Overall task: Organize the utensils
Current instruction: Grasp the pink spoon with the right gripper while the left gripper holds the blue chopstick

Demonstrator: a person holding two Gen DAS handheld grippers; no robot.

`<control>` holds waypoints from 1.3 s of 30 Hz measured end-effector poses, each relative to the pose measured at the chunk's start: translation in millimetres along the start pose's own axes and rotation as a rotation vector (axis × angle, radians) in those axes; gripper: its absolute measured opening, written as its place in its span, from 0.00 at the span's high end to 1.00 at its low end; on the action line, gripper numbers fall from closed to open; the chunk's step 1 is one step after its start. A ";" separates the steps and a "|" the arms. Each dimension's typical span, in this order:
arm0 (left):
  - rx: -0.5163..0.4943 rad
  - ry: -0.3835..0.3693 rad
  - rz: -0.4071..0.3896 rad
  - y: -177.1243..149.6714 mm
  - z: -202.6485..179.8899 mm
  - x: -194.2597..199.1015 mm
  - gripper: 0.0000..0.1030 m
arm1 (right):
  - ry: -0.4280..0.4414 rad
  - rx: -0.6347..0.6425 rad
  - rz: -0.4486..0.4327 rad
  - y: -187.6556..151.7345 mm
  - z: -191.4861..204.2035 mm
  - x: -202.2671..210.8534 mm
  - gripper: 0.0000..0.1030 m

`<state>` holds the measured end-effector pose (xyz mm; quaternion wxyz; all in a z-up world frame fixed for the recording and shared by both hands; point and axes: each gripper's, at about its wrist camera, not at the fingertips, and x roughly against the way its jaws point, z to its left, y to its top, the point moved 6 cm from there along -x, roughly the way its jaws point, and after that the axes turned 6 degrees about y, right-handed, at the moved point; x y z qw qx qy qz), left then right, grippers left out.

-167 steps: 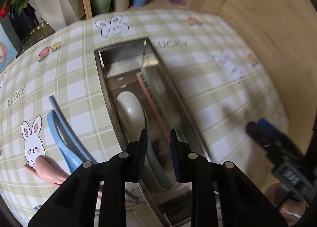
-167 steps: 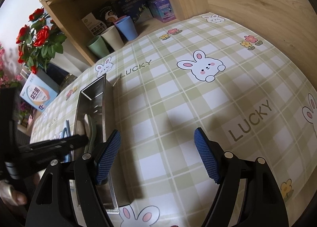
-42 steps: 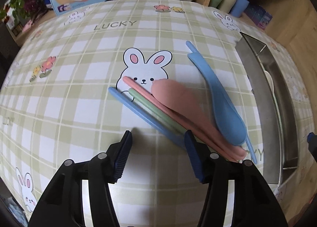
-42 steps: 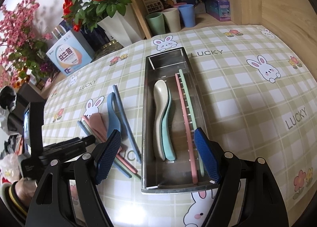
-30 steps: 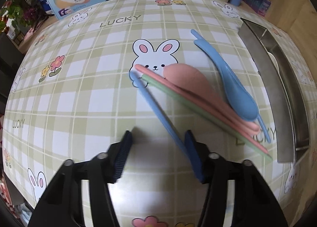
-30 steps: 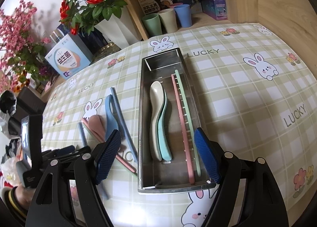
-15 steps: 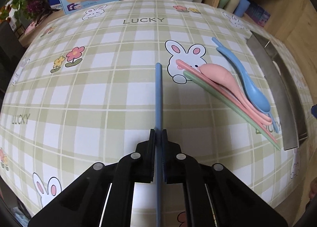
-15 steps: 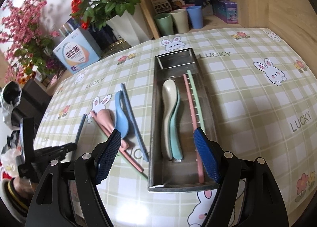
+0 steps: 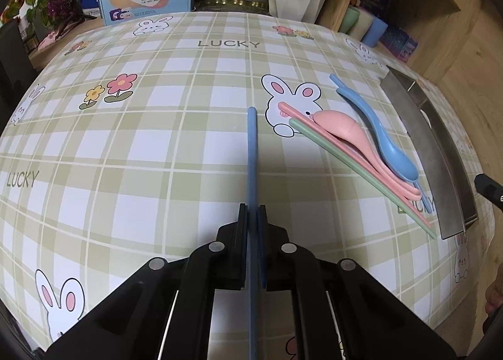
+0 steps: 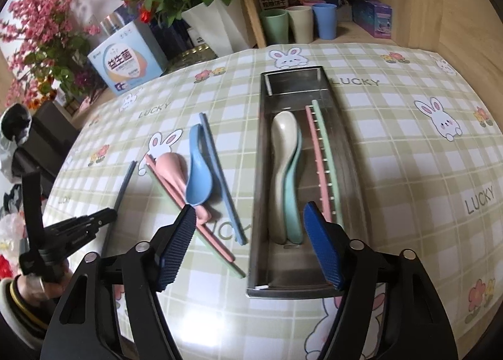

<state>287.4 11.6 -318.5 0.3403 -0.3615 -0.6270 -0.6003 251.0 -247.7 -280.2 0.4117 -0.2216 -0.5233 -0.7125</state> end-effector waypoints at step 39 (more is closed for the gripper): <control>0.121 -0.157 -0.037 -2.8 16.5 -0.9 0.94 | -0.061 0.401 0.228 23.0 101.5 -128.6 0.86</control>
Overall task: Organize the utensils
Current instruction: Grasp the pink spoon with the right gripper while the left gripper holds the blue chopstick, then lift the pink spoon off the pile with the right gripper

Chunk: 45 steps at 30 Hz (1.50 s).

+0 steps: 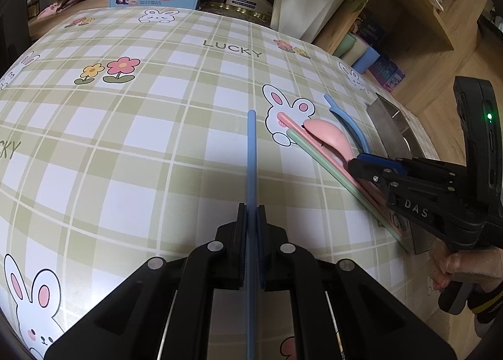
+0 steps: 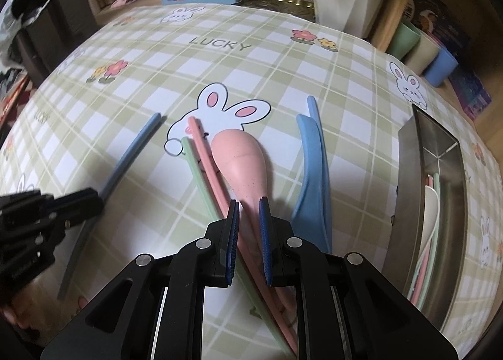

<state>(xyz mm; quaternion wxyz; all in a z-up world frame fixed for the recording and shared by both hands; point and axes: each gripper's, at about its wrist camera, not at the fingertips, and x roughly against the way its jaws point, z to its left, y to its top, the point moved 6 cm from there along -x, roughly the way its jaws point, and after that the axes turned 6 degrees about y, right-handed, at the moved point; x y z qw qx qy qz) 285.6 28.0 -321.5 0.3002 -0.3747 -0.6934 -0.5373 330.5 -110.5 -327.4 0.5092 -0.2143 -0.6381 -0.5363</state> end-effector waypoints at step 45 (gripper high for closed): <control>-0.017 0.020 -0.005 -0.1 -2.0 0.8 0.94 | 0.176 -0.230 -0.074 -28.0 1.8 17.4 0.94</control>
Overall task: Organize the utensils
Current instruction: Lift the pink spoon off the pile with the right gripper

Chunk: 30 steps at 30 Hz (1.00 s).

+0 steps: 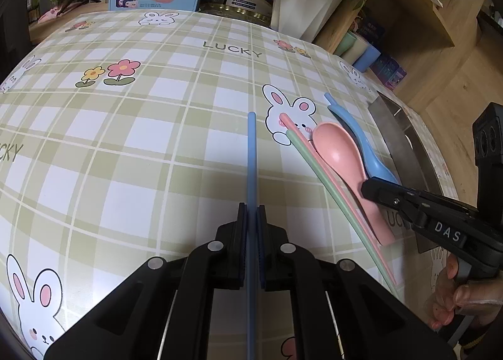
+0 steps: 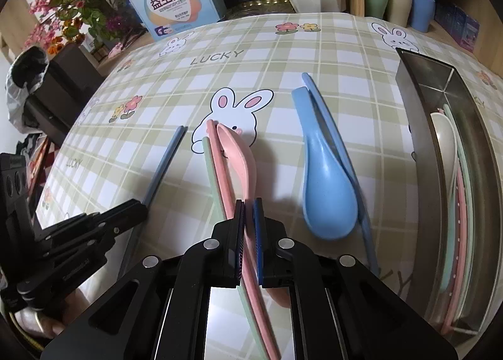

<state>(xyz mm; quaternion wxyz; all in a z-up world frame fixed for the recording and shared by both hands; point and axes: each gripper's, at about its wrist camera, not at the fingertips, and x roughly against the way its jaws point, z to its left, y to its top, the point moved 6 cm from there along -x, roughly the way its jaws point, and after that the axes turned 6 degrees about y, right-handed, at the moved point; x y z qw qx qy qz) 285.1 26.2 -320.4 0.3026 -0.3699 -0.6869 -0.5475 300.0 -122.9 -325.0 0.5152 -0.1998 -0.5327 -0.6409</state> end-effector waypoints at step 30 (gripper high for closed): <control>-0.053 0.056 -0.006 -0.5 -4.9 -0.7 0.94 | 0.091 -0.024 -0.070 -14.1 -2.6 21.7 0.93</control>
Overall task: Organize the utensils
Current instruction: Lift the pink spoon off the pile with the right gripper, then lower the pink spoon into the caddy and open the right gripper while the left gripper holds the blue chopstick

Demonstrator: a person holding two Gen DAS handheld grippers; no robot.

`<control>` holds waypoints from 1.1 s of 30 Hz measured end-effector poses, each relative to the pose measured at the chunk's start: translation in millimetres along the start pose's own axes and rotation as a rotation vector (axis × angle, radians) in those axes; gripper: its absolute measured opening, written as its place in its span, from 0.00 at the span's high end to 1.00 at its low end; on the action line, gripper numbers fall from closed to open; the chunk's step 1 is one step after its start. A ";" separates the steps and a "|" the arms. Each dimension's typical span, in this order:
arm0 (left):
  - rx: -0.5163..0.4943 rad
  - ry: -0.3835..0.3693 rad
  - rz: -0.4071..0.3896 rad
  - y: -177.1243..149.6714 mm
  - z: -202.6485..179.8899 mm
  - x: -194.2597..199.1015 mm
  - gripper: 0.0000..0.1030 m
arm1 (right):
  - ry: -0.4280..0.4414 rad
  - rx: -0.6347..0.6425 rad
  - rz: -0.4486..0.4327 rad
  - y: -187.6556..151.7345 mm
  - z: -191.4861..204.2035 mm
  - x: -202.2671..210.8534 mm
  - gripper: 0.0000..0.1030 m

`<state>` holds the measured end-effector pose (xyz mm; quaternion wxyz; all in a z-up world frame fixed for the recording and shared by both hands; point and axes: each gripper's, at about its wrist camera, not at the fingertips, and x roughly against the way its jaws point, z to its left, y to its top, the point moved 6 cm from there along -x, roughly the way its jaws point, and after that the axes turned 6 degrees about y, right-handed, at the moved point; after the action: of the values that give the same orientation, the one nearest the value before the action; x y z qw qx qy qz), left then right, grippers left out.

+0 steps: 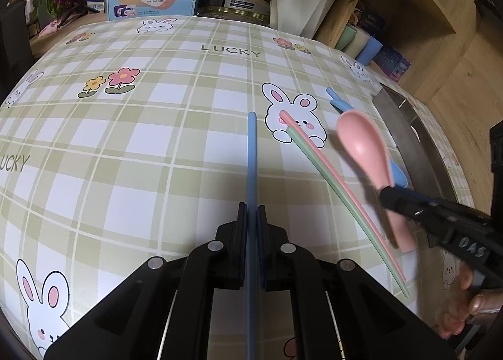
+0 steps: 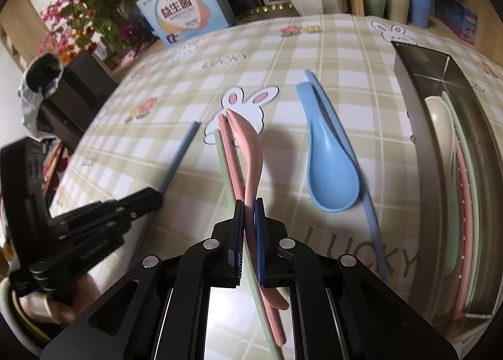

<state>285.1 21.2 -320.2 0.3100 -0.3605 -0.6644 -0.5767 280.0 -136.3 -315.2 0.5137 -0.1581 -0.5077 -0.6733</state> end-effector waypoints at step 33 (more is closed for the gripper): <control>-0.009 -0.075 -0.026 42.9 -61.7 45.1 0.95 | 0.020 -0.454 -0.232 6.9 -141.6 78.4 0.93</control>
<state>296.1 -31.2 -250.7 0.2756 -0.3745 -0.6778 -0.5695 296.6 -297.5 -315.5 0.3894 -0.2036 -0.3533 -0.8259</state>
